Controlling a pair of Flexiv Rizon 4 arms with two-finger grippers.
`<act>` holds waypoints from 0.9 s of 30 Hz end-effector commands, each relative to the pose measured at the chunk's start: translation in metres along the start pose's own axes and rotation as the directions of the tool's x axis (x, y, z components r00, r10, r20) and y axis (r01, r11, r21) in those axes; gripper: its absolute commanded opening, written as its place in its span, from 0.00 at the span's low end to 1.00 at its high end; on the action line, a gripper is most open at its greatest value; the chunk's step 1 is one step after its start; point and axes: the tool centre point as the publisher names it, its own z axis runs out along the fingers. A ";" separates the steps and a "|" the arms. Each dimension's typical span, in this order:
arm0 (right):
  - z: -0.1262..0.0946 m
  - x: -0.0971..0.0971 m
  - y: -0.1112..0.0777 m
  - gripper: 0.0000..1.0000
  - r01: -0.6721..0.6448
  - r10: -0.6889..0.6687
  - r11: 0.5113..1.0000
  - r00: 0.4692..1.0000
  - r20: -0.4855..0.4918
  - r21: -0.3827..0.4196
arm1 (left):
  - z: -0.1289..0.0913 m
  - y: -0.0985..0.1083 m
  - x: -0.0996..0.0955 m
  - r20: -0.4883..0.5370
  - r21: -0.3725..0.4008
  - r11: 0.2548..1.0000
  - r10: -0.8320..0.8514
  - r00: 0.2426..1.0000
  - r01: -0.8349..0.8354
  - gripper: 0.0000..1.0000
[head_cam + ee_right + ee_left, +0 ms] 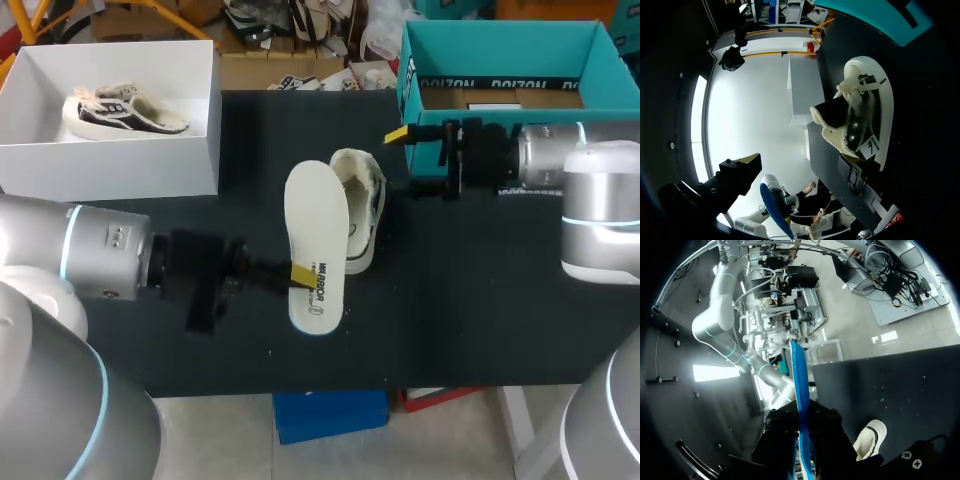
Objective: Take the shoe out of the shoebox, open the shoe tongue, remove and reinsert the insole, then place the shoe into the shoebox
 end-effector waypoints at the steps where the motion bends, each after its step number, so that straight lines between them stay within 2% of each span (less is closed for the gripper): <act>1: 0.001 -0.001 -0.001 1.00 0.000 0.000 1.000 1.000 0.000 -0.004 | 0.002 0.000 0.014 0.031 -0.027 1.000 0.014 0.999 -0.013 0.00; 9: 0.001 -0.001 -0.001 1.00 0.000 0.000 1.000 1.000 0.000 -0.004 | 0.000 0.026 0.031 0.032 -0.009 0.999 0.041 0.999 -0.041 0.00; 17: 0.001 -0.001 -0.001 1.00 0.000 0.000 1.000 1.000 0.000 -0.004 | 0.003 0.053 0.048 0.034 -0.056 0.990 0.130 0.991 -0.128 0.00; 27: 0.001 -0.001 -0.001 1.00 0.000 0.000 1.000 1.000 0.000 -0.004 | 0.014 0.077 0.065 0.032 -0.070 0.991 0.118 0.992 -0.116 0.00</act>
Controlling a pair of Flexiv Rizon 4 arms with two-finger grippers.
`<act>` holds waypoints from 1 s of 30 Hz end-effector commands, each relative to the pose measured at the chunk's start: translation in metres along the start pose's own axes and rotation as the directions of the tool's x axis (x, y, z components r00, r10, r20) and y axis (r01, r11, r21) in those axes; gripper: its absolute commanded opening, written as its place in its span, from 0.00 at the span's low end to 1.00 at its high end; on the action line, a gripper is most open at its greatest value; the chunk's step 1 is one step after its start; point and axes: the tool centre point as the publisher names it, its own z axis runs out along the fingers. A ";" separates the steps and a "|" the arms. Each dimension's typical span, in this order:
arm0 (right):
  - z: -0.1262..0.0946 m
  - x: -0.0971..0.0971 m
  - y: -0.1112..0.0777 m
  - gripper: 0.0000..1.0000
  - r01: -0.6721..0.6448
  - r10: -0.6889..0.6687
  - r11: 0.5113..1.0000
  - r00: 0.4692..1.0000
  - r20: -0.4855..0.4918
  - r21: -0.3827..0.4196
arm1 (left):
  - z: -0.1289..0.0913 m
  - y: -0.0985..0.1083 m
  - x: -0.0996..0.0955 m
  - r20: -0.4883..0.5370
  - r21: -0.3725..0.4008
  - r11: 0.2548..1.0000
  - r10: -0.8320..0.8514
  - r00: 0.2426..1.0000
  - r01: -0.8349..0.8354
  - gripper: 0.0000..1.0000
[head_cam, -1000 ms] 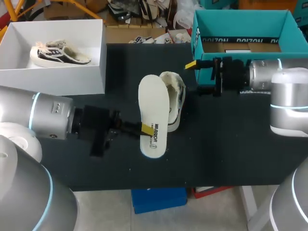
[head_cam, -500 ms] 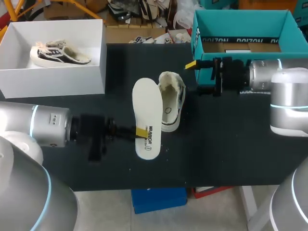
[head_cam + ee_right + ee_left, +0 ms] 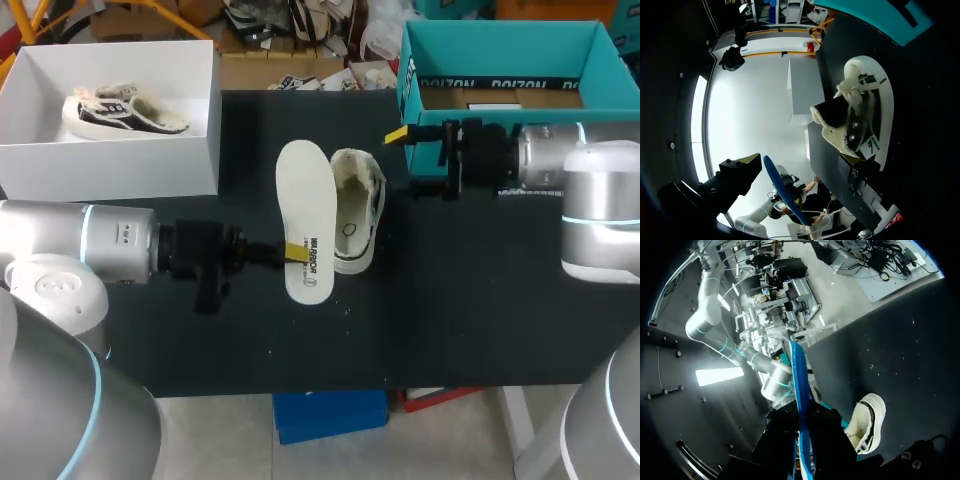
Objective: Take the shoe out of the shoebox, open the shoe tongue, remove and reinsert the insole, then place the shoe into the shoebox
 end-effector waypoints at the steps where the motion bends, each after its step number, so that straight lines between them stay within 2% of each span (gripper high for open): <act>1: 0.001 0.000 -0.001 1.00 0.000 0.000 1.000 1.000 0.002 -0.003 | 0.013 0.012 0.011 0.005 0.000 1.000 -0.004 1.000 0.004 0.00; 11: 0.001 0.000 -0.001 1.00 0.000 0.000 1.000 1.000 0.002 -0.003 | 0.021 0.032 0.026 0.030 -0.024 1.000 -0.019 0.999 0.019 0.00; 19: 0.001 0.000 -0.001 1.00 0.000 0.000 1.000 1.000 0.002 -0.003 | 0.033 0.048 0.040 0.028 0.004 0.997 -0.080 0.996 0.080 0.00; 25: 0.001 0.000 -0.001 1.00 0.000 0.000 1.000 1.000 0.002 -0.003 | 0.041 0.057 0.043 0.092 0.026 0.991 -0.131 0.987 0.129 0.00; 30: 0.001 0.000 -0.001 1.00 0.000 0.000 1.000 1.000 0.002 -0.003 | 0.048 0.058 0.045 0.094 0.083 0.980 -0.188 0.978 0.180 0.00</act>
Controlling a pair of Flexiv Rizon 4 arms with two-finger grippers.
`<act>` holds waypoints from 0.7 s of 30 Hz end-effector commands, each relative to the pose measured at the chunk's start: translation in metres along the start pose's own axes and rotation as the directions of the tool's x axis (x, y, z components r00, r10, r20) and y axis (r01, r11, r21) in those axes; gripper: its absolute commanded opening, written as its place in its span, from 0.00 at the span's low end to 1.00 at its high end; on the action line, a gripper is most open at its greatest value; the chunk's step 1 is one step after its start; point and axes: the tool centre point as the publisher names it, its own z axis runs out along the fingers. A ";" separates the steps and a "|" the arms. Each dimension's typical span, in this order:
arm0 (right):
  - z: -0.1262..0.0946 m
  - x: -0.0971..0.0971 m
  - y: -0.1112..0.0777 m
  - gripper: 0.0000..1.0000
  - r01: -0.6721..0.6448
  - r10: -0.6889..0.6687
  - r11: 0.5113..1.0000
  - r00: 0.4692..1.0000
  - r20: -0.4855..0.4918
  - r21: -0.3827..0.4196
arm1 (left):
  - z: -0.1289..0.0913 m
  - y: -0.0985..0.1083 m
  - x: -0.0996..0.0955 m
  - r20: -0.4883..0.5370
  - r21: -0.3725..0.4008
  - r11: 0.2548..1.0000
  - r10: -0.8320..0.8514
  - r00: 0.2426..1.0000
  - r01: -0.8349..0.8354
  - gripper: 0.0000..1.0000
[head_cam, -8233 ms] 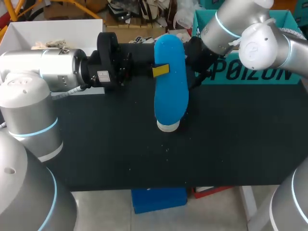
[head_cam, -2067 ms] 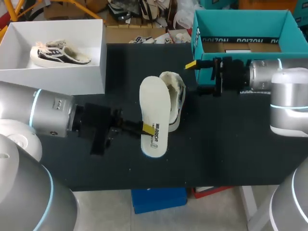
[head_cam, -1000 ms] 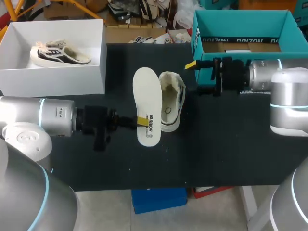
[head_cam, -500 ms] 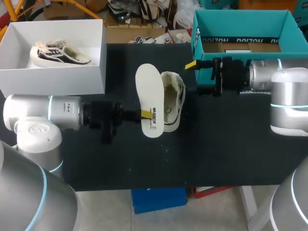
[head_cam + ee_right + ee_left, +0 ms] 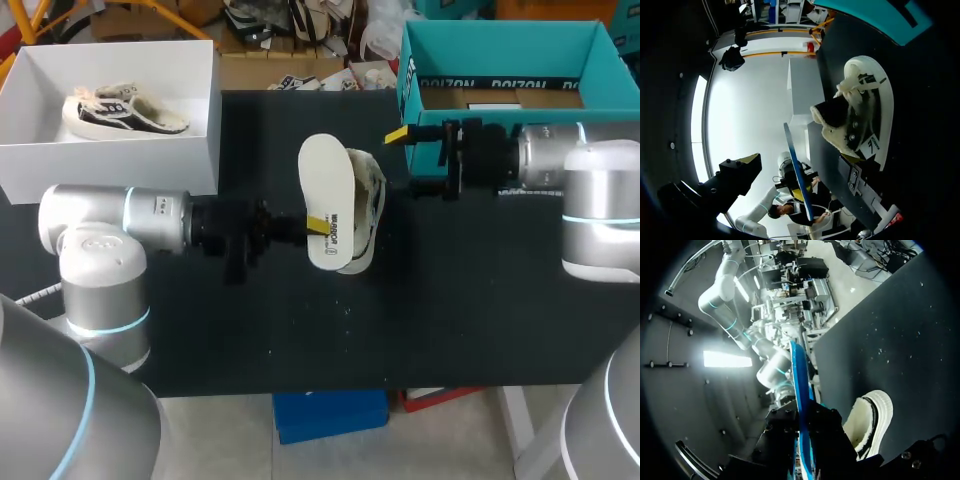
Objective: Take the shoe out of the shoebox, open the shoe tongue, remove and reinsert the insole, then place the shoe into the shoebox
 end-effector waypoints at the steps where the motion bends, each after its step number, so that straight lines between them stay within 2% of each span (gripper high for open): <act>1: 0.002 -0.001 0.000 1.00 0.000 0.000 1.000 1.000 0.001 -0.003 | 0.009 0.009 0.006 -0.012 0.043 0.999 -0.011 1.000 0.011 0.00; 12: 0.000 0.000 0.001 1.00 0.016 -0.016 1.000 1.000 -0.003 -0.004 | 0.010 0.007 0.005 -0.012 0.060 0.998 -0.034 0.999 0.035 0.00; 17: 0.002 0.004 0.001 1.00 0.080 -0.080 0.996 0.997 -0.006 0.028 | 0.010 0.007 0.005 -0.012 0.060 0.998 -0.034 0.999 0.035 0.00; 21: 0.009 0.003 -0.007 1.00 0.103 -0.104 0.992 0.995 0.002 0.067 | 0.010 0.007 0.005 -0.012 0.060 0.998 -0.034 0.999 0.035 0.00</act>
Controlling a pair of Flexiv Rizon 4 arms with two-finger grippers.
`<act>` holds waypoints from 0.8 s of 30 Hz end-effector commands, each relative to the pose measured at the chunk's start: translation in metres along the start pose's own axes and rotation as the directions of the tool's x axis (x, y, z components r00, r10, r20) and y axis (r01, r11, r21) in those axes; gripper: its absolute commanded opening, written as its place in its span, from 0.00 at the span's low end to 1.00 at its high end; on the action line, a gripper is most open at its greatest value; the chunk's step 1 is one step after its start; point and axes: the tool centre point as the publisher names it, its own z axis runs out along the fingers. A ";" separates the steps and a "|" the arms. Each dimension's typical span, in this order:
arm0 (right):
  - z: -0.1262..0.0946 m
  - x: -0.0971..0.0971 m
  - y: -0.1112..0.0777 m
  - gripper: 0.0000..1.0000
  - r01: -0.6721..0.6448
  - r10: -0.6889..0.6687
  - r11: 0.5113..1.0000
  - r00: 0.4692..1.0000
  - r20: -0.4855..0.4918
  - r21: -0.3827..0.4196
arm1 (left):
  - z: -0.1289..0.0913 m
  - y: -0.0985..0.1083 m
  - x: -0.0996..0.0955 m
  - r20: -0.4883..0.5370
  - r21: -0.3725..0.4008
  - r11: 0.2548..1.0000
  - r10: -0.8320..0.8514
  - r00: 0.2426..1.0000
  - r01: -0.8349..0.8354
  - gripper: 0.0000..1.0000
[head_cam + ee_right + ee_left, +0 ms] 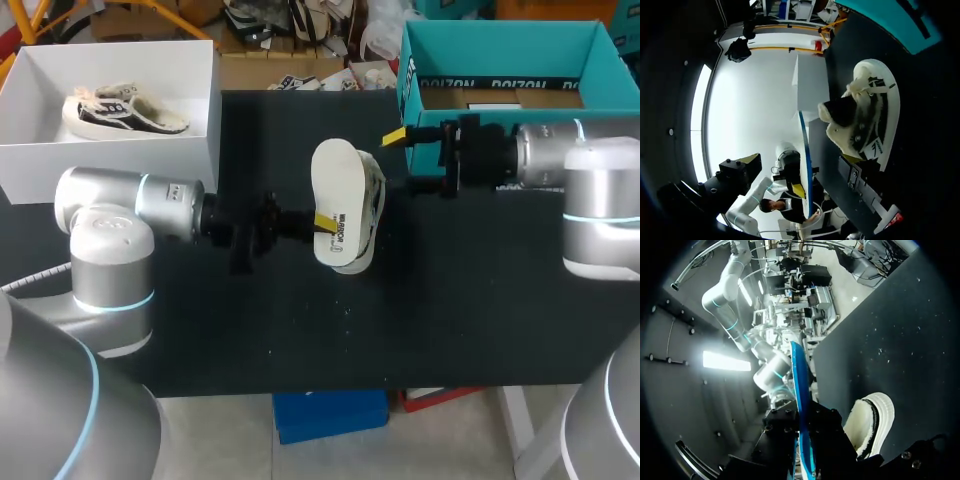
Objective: Take the shoe out of the shoebox, open the shoe tongue, remove and reinsert the insole, then place the shoe into the shoebox
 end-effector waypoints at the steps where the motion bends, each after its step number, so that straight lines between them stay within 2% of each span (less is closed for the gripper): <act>1: 0.007 -0.002 -0.001 1.00 0.001 -0.001 1.000 1.000 0.013 0.031 | 0.000 -0.001 0.000 -0.003 -0.003 1.000 0.003 1.000 -0.003 0.00; 13: 0.031 -0.002 -0.036 1.00 0.016 -0.016 0.999 1.000 -0.003 0.051 | 0.000 -0.001 0.000 -0.003 -0.003 1.000 0.003 1.000 -0.003 0.00; 15: 0.036 -0.001 -0.041 0.90 0.017 -0.017 0.999 1.000 -0.004 0.050 | 0.000 -0.001 0.000 -0.003 -0.003 1.000 0.003 1.000 -0.003 0.00; 17: 0.040 0.000 -0.045 0.93 0.019 -0.018 0.999 1.000 -0.007 0.050 | 0.000 -0.001 0.000 -0.003 -0.003 1.000 0.003 1.000 -0.003 0.00; 21: 0.050 0.001 -0.048 0.77 0.032 -0.030 0.998 0.999 -0.025 0.049 | 0.000 -0.001 0.000 -0.003 -0.003 1.000 0.003 1.000 -0.003 0.00; 24: 0.059 0.001 -0.049 0.79 0.044 -0.043 0.997 0.999 -0.022 0.070 | 0.000 -0.001 0.000 -0.003 -0.003 1.000 0.003 1.000 -0.003 0.00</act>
